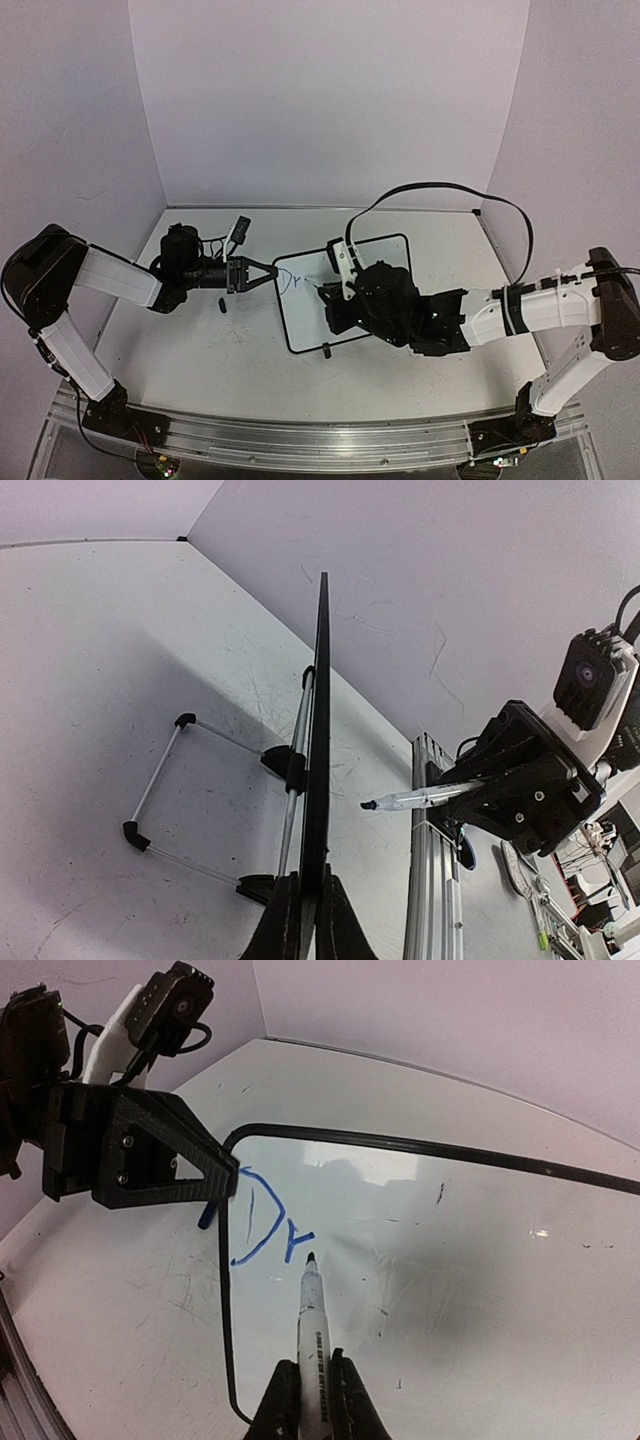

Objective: Write a sentence on the whiteboard

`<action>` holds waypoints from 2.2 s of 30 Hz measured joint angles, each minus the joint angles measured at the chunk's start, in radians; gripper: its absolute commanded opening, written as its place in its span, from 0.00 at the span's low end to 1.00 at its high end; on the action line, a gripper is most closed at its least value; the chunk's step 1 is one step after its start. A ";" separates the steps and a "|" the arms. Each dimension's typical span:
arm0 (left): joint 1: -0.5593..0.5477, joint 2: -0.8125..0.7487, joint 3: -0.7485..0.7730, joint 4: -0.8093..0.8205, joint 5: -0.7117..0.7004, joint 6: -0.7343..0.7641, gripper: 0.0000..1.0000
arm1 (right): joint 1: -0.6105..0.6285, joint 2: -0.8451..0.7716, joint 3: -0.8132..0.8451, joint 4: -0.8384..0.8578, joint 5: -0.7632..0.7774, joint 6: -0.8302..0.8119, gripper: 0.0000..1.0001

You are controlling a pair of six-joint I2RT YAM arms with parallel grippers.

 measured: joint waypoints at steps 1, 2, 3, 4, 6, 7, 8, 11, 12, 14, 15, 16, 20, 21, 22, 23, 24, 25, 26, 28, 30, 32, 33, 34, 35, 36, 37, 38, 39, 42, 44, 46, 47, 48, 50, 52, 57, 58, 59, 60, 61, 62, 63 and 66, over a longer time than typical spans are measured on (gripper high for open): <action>0.000 0.000 0.000 0.000 0.000 0.000 0.00 | 0.000 0.002 0.000 0.000 0.000 -0.001 0.00; 0.000 0.000 0.000 0.000 0.000 0.000 0.00 | 0.000 0.004 0.000 0.000 0.001 -0.002 0.00; 0.000 0.000 0.000 0.000 0.000 0.000 0.00 | 0.000 0.005 0.000 0.000 0.004 -0.001 0.00; 0.000 0.000 0.000 -0.001 0.000 0.000 0.00 | -0.001 0.006 0.000 0.000 0.008 0.000 0.00; 0.000 0.000 0.001 -0.002 0.000 0.000 0.00 | -0.004 0.006 0.000 0.000 0.016 0.004 0.00; 0.000 0.000 0.002 -0.002 0.000 0.000 0.00 | -0.006 0.006 0.000 0.000 0.019 0.007 0.00; 0.000 0.000 0.004 -0.004 0.000 0.000 0.00 | -0.008 0.006 0.000 0.000 0.019 0.007 0.00; 0.000 0.000 0.011 -0.012 0.000 0.000 0.00 | -0.013 0.007 0.000 0.000 0.019 0.007 0.00; 0.000 0.000 0.012 -0.013 0.001 0.000 0.00 | -0.013 0.010 0.002 0.000 0.018 0.006 0.00; 0.000 0.000 0.013 -0.014 0.001 0.000 0.00 | -0.015 0.023 0.014 0.000 0.016 0.006 0.00; 0.000 0.000 0.013 -0.015 0.001 0.000 0.00 | -0.016 0.031 0.022 0.000 0.016 0.006 0.00; 0.000 0.000 0.013 -0.017 0.001 0.001 0.00 | -0.016 0.040 0.030 0.000 0.016 0.006 0.00; 0.000 0.000 0.013 -0.019 0.001 0.002 0.00 | -0.016 0.065 0.050 0.002 0.016 0.006 0.00; 0.000 0.000 0.013 -0.019 0.001 0.002 0.00 | -0.016 0.069 0.051 0.003 0.016 0.005 0.00; 0.000 0.000 0.013 -0.019 0.001 0.003 0.00 | -0.016 0.072 0.053 0.004 0.016 0.006 0.00; 0.000 0.000 0.013 -0.019 0.001 0.004 0.00 | -0.016 0.074 0.055 0.003 0.016 0.006 0.00; 0.000 0.000 0.013 -0.019 0.001 0.004 0.00 | -0.016 0.077 0.057 0.003 0.016 0.006 0.00; 0.000 0.000 0.013 -0.019 0.001 0.004 0.00 | -0.016 0.078 0.059 0.003 0.016 0.006 0.00; 0.000 0.000 0.013 -0.019 0.001 0.004 0.00 | -0.016 0.079 0.060 0.003 0.016 0.007 0.00; 0.000 0.000 0.013 -0.019 0.001 0.004 0.00 | -0.016 0.079 0.060 0.003 0.016 0.007 0.00; 0.000 0.000 0.013 -0.019 0.001 0.005 0.00 | -0.016 0.079 0.060 0.003 0.016 0.009 0.00; 0.000 0.000 0.013 -0.019 0.001 0.005 0.00 | -0.016 0.079 0.060 0.002 0.017 0.012 0.00; 0.000 0.000 0.013 -0.019 0.001 0.005 0.00 | -0.016 0.079 0.060 0.002 0.017 0.014 0.00; 0.000 0.000 0.013 -0.019 0.001 0.005 0.00 | -0.016 0.079 0.060 0.002 0.017 0.016 0.00; 0.000 0.000 0.013 -0.019 0.001 0.005 0.00 | -0.016 0.079 0.060 0.001 0.017 0.019 0.00; 0.000 0.000 0.013 -0.019 0.001 0.005 0.00 | -0.016 0.079 0.060 0.000 0.017 0.022 0.00; 0.000 0.000 0.013 -0.019 0.001 0.005 0.00 | -0.016 0.079 0.060 0.000 0.017 0.025 0.00; 0.000 0.000 0.013 -0.019 0.001 0.005 0.00 | -0.016 0.079 0.060 -0.001 0.018 0.029 0.00; 0.000 0.000 0.013 -0.019 0.001 0.005 0.00 | -0.016 0.079 0.060 -0.001 0.020 0.032 0.00; 0.000 0.000 0.013 -0.019 0.001 0.005 0.00 | -0.016 0.079 0.060 -0.002 0.030 0.044 0.00; 0.000 0.000 0.013 -0.020 0.001 0.005 0.00 | -0.016 0.079 0.060 -0.005 0.039 0.053 0.00; 0.000 0.000 0.013 -0.020 0.001 0.005 0.00 | -0.016 0.079 0.058 -0.010 0.051 0.061 0.00; 0.000 0.000 0.013 -0.020 0.000 0.005 0.00 | -0.016 0.079 0.058 -0.013 0.055 0.065 0.00; 0.000 0.000 0.013 -0.020 0.000 0.005 0.00 | -0.016 0.079 0.058 -0.016 0.059 0.068 0.00; 0.000 0.000 0.013 -0.020 0.000 0.005 0.00 | -0.016 0.079 0.058 -0.018 0.062 0.074 0.00; 0.000 0.000 0.013 -0.021 -0.001 0.005 0.00 | -0.016 0.079 0.058 -0.020 0.066 0.079 0.00; 0.000 0.000 0.013 -0.027 -0.004 0.005 0.00 | -0.015 0.079 0.058 -0.024 0.087 0.090 0.00; 0.000 0.000 0.013 -0.028 -0.006 0.005 0.00 | -0.015 0.079 0.058 -0.025 0.092 0.092 0.00; 0.000 0.000 0.013 -0.028 -0.007 0.005 0.00 | -0.015 0.079 0.058 -0.025 0.095 0.092 0.00; 0.000 0.000 0.013 -0.028 -0.008 0.005 0.00 | -0.015 0.079 0.058 -0.025 0.099 0.092 0.00; 0.000 0.000 0.013 -0.028 -0.008 0.005 0.00 | -0.015 0.079 0.058 -0.026 0.102 0.092 0.00; 0.000 0.000 0.013 -0.028 -0.009 0.005 0.00 | -0.015 0.079 0.058 -0.026 0.104 0.091 0.00; 0.000 0.000 0.013 -0.028 -0.009 0.005 0.00 | -0.015 0.079 0.058 -0.025 0.107 0.088 0.00; 0.000 0.000 0.013 -0.028 -0.010 0.005 0.00 | -0.015 0.079 0.060 -0.025 0.110 0.082 0.00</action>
